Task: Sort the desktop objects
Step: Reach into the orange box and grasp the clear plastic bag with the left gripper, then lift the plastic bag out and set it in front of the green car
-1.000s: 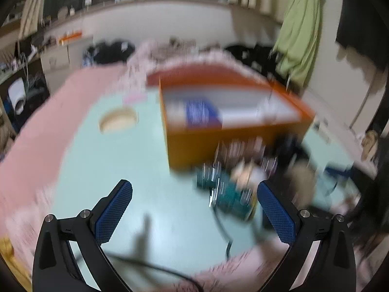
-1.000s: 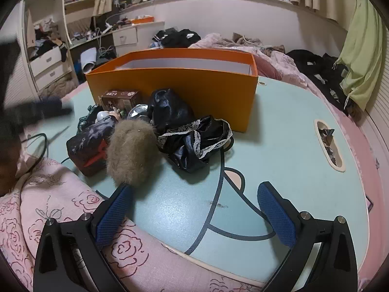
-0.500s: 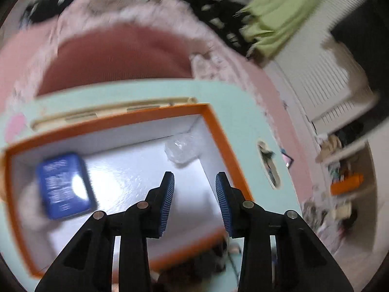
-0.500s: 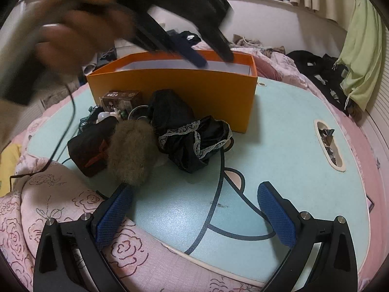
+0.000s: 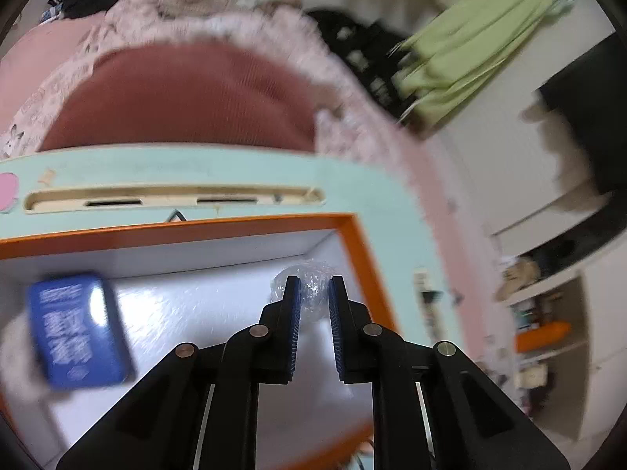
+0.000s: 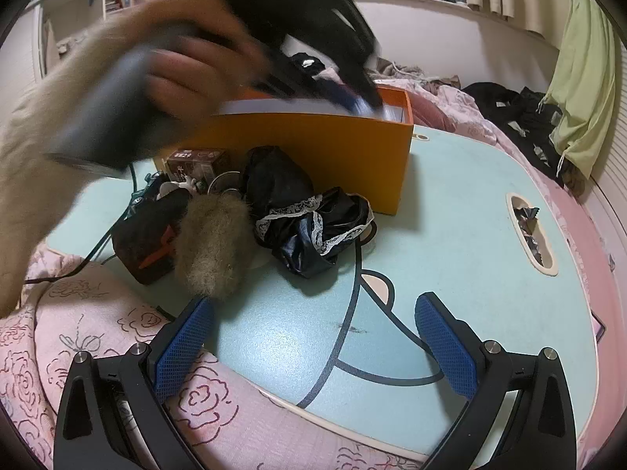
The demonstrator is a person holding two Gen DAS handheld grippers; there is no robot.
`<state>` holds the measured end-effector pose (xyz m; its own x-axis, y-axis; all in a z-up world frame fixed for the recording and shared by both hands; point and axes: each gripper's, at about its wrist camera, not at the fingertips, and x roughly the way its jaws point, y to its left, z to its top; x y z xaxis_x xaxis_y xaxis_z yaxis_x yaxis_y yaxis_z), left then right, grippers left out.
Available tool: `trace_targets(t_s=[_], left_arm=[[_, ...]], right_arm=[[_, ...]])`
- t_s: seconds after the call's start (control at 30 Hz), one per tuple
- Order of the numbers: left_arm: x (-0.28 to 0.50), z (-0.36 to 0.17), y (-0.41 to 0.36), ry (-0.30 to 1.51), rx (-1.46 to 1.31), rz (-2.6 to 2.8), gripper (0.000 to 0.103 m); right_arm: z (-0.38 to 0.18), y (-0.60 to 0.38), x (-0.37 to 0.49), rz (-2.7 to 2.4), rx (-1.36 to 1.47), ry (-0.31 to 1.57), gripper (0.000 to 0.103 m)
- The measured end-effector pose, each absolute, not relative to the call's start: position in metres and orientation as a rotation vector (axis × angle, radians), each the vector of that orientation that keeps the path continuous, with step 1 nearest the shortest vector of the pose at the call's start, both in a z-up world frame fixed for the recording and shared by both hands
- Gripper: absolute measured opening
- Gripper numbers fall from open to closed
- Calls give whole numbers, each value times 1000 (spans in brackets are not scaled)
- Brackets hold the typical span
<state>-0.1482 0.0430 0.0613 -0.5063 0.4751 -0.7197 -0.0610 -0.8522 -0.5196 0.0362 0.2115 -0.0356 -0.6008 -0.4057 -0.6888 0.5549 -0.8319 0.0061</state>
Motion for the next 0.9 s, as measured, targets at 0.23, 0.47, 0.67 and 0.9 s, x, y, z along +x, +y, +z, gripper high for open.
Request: trace_targets(t_s=[0.23,0.47,0.67,0.9], left_arm=[[-37,120,-8,-575,-1058,2522,16],[0,82,-14,-512,-1081,2513,22],[18,65,-29,-542,-1040,2589,59],[67,42,-43,-312,-1111,2676,70]], right_arm=[[-36,212,36,-2395,959,282,103],[-36,211,37,-2396,958,281,103],[-36,211,37,-2396,959,281,103],[-36,211,37,-2397,959,282,103]])
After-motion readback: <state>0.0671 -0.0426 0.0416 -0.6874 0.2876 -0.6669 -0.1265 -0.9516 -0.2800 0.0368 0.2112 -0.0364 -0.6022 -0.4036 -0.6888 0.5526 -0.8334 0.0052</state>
